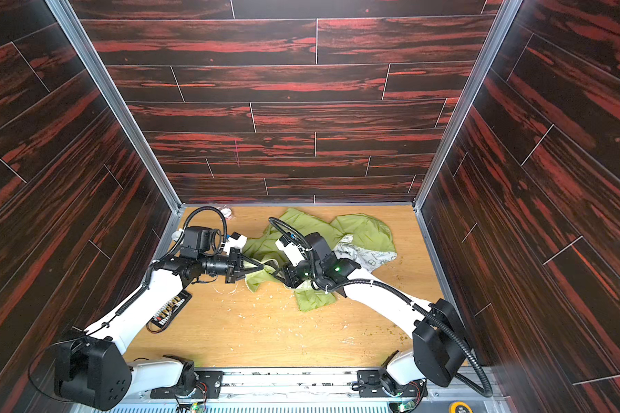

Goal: Zip up the jacket

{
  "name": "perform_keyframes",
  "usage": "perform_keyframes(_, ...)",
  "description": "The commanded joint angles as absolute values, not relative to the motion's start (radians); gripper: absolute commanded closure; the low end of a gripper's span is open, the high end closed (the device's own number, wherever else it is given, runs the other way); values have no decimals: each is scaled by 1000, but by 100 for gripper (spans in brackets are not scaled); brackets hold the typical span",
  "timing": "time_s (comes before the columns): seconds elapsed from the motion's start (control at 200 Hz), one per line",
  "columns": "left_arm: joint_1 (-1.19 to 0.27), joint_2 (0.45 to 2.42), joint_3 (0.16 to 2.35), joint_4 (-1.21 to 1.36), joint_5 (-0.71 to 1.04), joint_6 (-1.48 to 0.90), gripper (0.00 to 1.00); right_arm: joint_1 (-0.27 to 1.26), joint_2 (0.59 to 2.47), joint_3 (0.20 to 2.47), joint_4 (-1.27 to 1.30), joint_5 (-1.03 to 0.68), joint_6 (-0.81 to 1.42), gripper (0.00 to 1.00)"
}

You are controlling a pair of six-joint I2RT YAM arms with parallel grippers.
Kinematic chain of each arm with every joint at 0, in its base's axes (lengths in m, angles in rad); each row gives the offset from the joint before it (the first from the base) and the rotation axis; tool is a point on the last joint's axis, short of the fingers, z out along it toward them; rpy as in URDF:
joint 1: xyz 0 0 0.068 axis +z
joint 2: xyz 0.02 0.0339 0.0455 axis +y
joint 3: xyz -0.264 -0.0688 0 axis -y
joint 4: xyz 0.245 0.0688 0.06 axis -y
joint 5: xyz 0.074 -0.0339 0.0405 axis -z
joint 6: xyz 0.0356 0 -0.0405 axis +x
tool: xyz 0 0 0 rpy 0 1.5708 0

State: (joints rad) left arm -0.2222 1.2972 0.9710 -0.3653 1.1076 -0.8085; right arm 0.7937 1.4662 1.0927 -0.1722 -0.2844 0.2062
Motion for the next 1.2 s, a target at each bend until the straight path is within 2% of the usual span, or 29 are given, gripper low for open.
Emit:
perform_keyframes(0.0,-221,1276,1000,-374,1127,-790,100,799,1496,1131,-178,-333,172,60)
perform_keyframes(0.401,-221,1275,1005,-382,1129,-788,100,799,1591,1190,-147,-410,168,65)
perform_keyframes(0.847,-221,1284,1017,-392,1125,-788,100,802,1598,1186,-136,-463,186,93)
perform_keyframes(0.972,-221,1283,1023,-405,1107,-782,76,805,1590,1184,-130,-466,200,100)
perform_keyframes(1.037,-221,1279,1023,-405,1086,-777,65,805,1586,1180,-123,-468,211,100)
perform_keyframes(1.197,-221,1275,1015,-378,1042,-785,54,808,1580,1177,-111,-473,229,100)
